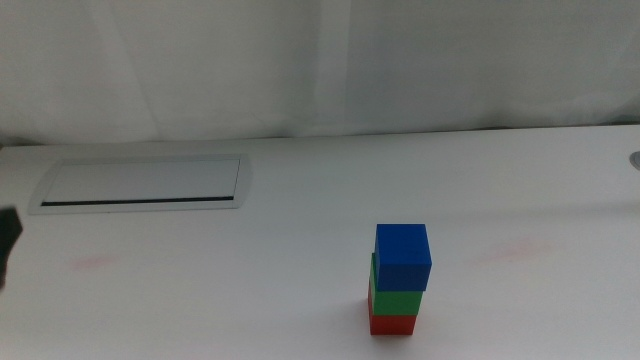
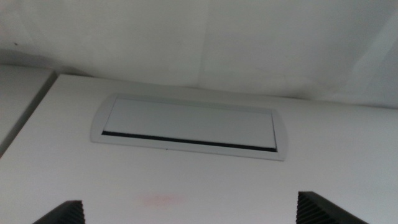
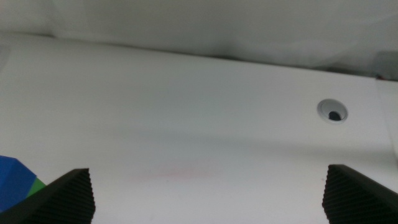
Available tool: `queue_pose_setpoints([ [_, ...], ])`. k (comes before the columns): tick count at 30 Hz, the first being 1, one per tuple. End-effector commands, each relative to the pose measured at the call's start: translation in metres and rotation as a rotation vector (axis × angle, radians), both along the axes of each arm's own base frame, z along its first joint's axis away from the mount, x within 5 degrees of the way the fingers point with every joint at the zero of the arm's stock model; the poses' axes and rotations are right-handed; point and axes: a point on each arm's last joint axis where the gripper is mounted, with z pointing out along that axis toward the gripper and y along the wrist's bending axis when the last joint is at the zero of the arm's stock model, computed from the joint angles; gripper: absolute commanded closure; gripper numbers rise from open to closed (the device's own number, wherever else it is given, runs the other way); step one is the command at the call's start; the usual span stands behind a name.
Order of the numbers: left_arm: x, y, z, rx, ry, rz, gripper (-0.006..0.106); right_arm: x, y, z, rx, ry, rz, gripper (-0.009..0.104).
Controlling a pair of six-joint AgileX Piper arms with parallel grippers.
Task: Stack red cubes first, then green, then blue cubes in a specific spot.
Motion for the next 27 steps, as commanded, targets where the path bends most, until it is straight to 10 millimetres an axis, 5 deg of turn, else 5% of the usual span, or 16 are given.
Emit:
queue_pose_setpoints([
  [1,-0.022,0.000,-0.014,0.003,-0.097,-0.013,0.016,-0.019,-0.006,0.005,-0.002,-0.035,-0.014,-0.008],
  [8,-0.070,0.001,-0.051,0.121,-0.189,-0.058,0.016,-0.078,-0.019,0.010,-0.001,-0.092,-0.030,-0.008],
  [14,-0.093,-0.006,-0.049,-0.027,-0.369,-0.093,0.016,-0.107,-0.025,-0.015,0.008,-0.133,-0.042,-0.008],
  [20,-0.084,-0.006,-0.064,0.010,-0.425,-0.101,0.016,-0.083,-0.020,-0.089,0.045,-0.245,-0.043,-0.008],
  [27,-0.065,-0.007,-0.094,-0.181,-0.476,-0.048,0.016,-0.058,-0.013,-0.144,0.086,-0.336,-0.027,-0.008],
])
